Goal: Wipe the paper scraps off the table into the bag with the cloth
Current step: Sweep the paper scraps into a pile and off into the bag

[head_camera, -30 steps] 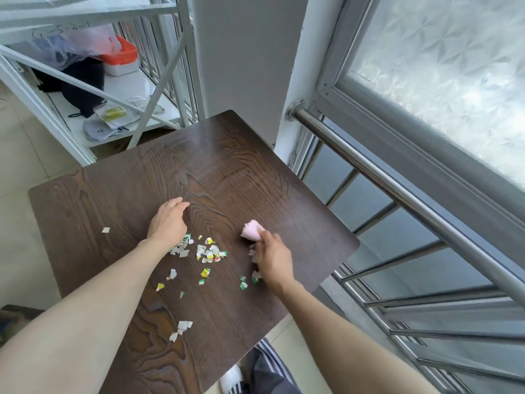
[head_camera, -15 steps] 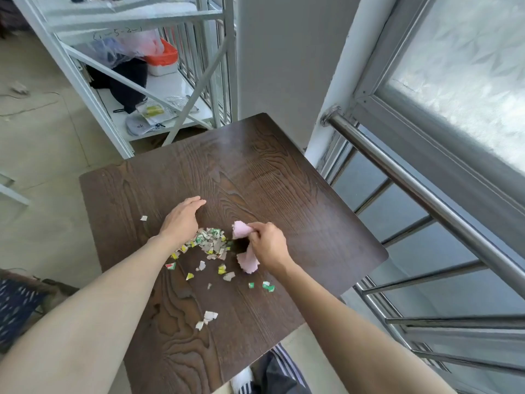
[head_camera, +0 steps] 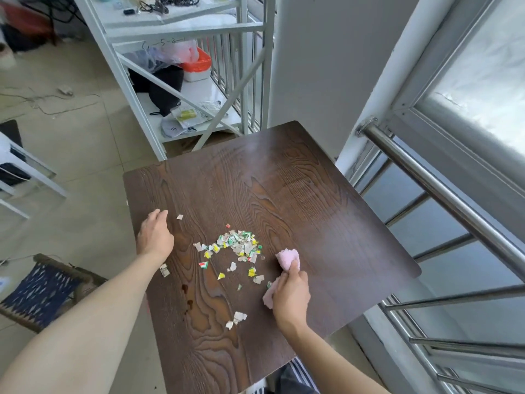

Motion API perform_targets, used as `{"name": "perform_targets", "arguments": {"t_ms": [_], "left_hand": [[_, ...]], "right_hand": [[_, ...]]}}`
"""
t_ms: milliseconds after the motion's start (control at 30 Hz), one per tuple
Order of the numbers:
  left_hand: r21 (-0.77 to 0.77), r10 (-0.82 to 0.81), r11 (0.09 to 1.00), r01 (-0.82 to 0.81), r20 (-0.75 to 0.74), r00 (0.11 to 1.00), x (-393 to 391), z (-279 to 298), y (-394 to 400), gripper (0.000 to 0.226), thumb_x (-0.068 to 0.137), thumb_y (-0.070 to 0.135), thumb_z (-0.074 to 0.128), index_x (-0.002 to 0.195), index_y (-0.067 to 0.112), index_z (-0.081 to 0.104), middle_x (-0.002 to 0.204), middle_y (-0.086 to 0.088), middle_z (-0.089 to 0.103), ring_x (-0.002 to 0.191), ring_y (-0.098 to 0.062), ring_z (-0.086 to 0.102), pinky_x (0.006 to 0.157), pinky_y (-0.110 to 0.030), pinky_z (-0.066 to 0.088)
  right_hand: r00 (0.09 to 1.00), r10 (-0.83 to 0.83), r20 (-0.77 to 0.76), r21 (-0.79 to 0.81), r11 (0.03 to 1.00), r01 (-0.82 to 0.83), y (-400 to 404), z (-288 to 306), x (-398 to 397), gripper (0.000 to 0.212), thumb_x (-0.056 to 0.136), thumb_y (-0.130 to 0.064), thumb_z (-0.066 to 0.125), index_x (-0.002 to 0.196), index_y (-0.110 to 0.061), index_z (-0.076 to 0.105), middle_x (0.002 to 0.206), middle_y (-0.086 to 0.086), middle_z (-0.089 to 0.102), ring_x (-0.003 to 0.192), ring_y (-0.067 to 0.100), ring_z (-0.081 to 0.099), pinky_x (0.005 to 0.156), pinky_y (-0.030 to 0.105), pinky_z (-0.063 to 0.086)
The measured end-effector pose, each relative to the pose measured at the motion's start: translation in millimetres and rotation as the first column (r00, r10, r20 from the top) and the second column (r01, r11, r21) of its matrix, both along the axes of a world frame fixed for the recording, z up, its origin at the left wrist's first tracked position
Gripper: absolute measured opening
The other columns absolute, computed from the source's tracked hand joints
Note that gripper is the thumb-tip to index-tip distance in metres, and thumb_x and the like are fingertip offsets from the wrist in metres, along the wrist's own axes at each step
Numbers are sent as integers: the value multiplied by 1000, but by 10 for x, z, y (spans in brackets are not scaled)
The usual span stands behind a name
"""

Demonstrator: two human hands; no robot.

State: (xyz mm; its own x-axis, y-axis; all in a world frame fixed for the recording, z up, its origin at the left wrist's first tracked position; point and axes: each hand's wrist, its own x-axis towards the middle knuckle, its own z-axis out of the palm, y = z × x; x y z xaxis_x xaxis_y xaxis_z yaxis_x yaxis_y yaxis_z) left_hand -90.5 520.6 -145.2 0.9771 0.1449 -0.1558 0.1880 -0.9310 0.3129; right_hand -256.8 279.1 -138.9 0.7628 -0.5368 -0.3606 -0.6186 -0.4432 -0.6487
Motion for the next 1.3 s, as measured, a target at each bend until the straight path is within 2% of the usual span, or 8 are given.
{"name": "perform_targets", "arguments": {"t_ms": [233, 367, 700, 833, 900, 967, 1133, 1300], "left_hand": [[9, 7, 1000, -7, 41, 999, -44, -78, 102, 60, 82, -9, 44, 136, 14, 45, 149, -3, 39, 134, -25, 36, 104, -41, 39], [2, 13, 1000, -13, 57, 998, -32, -79, 114, 61, 80, -11, 43, 135, 15, 47, 148, -2, 41, 133, -24, 37, 102, -40, 40], [5, 13, 1000, -13, 71, 997, -42, -79, 134, 65, 80, -15, 40, 136, 17, 46, 148, 0, 41, 133, -21, 37, 99, -38, 43], [5, 24, 1000, -24, 73, 997, -48, -59, 108, 65, 81, -16, 38, 136, 17, 46, 148, 1, 40, 134, -21, 37, 100, -38, 43], [0, 24, 1000, -24, 75, 997, -53, -47, 103, 64, 81, -15, 38, 136, 17, 46, 148, 0, 41, 134, -21, 36, 101, -38, 42], [-9, 14, 1000, -13, 80, 997, -56, -53, 109, 64, 81, -16, 38, 136, 16, 46, 148, -1, 41, 135, -22, 36, 102, -39, 40], [-27, 14, 1000, -12, 79, 997, -61, -54, 106, 66, 81, -17, 36, 138, 15, 43, 150, -2, 38, 137, -22, 33, 106, -38, 37], [-64, 18, 998, -13, 81, 997, -62, -68, 149, 68, 81, -16, 34, 140, 16, 41, 151, 0, 37, 138, -20, 32, 109, -37, 34]], "right_hand": [[996, 77, 47, 85, 993, -81, 420, 78, 461, 50, 88, -5, 47, 137, -13, 40, 128, 21, 46, 106, 36, 54, 76, 31, 38], [976, 199, -87, 8, 980, -199, 644, 105, 855, 56, 87, -6, 50, 139, -13, 33, 123, 16, 45, 101, 36, 59, 84, 36, 47], [937, 348, 12, 200, 918, -343, 945, 40, 1560, 44, 95, -8, 35, 137, -13, 47, 122, 15, 55, 107, 32, 59, 89, 35, 46], [970, 230, 75, 450, 860, -239, 706, -73, 1617, 30, 84, -22, 40, 96, -16, 67, 87, 8, 67, 90, 30, 67, 80, 44, 58], [986, 150, 67, 519, 839, -162, 570, -98, 1630, 23, 80, -24, 41, 77, -15, 62, 78, 9, 63, 83, 32, 68, 75, 57, 58], [991, 116, 66, 537, 833, -133, 446, -74, 1629, 21, 82, -19, 42, 68, -12, 57, 73, 10, 57, 74, 27, 60, 73, 54, 57], [986, 109, 126, 424, 893, -152, 156, 20, 1673, 24, 81, -18, 42, 61, -16, 55, 69, 6, 56, 73, 23, 53, 66, 36, 45], [982, 154, 107, 23, 987, -158, 123, 65, 1843, 35, 95, -20, 32, 110, -9, 62, 105, 12, 64, 93, 30, 60, 84, 40, 48]]}}
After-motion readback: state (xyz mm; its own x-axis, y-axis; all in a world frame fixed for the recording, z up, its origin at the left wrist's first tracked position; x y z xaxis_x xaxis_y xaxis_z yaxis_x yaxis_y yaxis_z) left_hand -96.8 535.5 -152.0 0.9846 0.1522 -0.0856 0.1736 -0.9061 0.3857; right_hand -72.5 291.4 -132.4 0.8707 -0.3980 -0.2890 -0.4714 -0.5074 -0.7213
